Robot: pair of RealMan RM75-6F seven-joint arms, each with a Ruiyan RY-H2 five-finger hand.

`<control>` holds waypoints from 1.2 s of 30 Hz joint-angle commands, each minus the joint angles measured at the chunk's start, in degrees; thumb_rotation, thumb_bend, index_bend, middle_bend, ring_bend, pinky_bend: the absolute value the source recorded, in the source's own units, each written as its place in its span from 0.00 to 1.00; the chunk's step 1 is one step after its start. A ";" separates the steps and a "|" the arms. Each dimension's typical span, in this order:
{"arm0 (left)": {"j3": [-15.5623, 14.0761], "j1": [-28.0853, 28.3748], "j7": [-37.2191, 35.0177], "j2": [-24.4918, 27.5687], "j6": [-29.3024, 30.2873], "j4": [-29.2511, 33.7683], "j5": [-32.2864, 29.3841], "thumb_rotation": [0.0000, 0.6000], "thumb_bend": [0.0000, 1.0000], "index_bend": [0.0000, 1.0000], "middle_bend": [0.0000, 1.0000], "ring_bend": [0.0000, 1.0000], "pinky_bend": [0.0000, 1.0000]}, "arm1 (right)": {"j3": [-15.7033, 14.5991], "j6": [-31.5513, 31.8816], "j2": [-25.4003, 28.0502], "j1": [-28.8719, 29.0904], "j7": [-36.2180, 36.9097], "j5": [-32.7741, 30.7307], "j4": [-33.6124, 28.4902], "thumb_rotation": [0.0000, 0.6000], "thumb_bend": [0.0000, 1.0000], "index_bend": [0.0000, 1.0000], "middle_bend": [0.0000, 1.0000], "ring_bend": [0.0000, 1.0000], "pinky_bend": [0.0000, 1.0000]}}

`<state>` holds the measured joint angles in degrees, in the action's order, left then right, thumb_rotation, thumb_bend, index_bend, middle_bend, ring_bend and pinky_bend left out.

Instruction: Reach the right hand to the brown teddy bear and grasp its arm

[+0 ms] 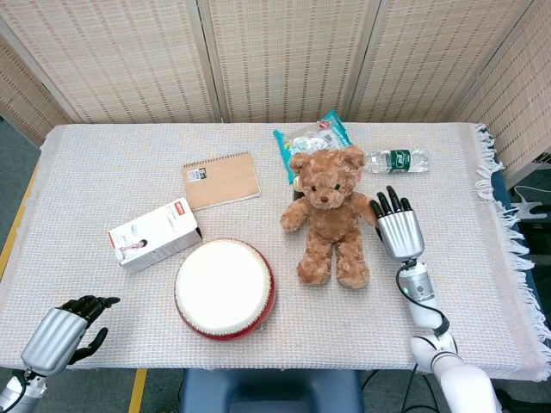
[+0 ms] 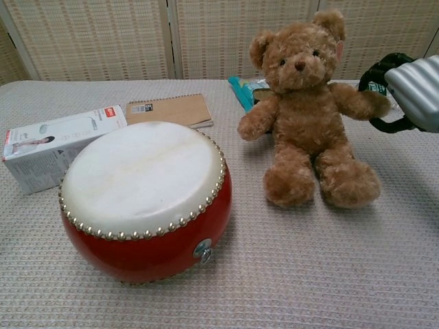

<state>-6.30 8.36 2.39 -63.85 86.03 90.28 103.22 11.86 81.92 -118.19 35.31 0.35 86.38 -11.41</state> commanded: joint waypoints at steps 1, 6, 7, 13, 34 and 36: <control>0.04 0.02 -0.17 0.08 0.02 0.11 -0.07 1.00 0.43 0.24 0.34 0.31 0.51 | 0.28 -0.36 -0.80 0.76 -1.07 -0.84 1.23 1.00 0.16 0.40 0.31 0.21 0.53; -0.01 -0.05 -0.30 0.12 0.13 0.03 0.01 1.00 0.43 0.24 0.34 0.32 0.51 | 0.35 -1.60 -1.37 1.59 -2.68 -1.82 2.83 1.00 0.16 0.44 0.33 0.23 0.57; -0.01 -0.03 -0.32 0.14 0.14 0.05 0.05 1.00 0.43 0.24 0.34 0.32 0.51 | 0.37 -1.75 -1.42 1.69 -2.85 -1.99 2.99 1.00 0.16 0.45 0.34 0.23 0.58; -0.10 -0.04 -0.23 0.14 0.15 0.06 0.28 1.00 0.43 0.24 0.34 0.32 0.51 | 0.36 -2.09 -1.51 2.22 -3.84 -2.85 3.98 1.00 0.16 0.56 0.37 0.26 0.61; -0.03 -0.11 -0.32 0.20 0.25 0.12 0.22 1.00 0.43 0.24 0.34 0.33 0.51 | 1.07 -0.18 -2.08 2.89 -2.38 -5.58 3.86 1.00 0.16 0.66 0.39 0.28 0.62; -0.03 -0.13 -0.35 0.17 0.39 0.04 0.34 1.00 0.43 0.24 0.34 0.33 0.51 | 1.70 0.51 -2.13 3.23 -1.04 -6.25 3.73 1.00 0.16 0.66 0.39 0.28 0.62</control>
<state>-6.33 8.23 2.05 -63.68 86.41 90.32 103.55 12.64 81.45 -120.20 38.01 -2.06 81.06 -7.39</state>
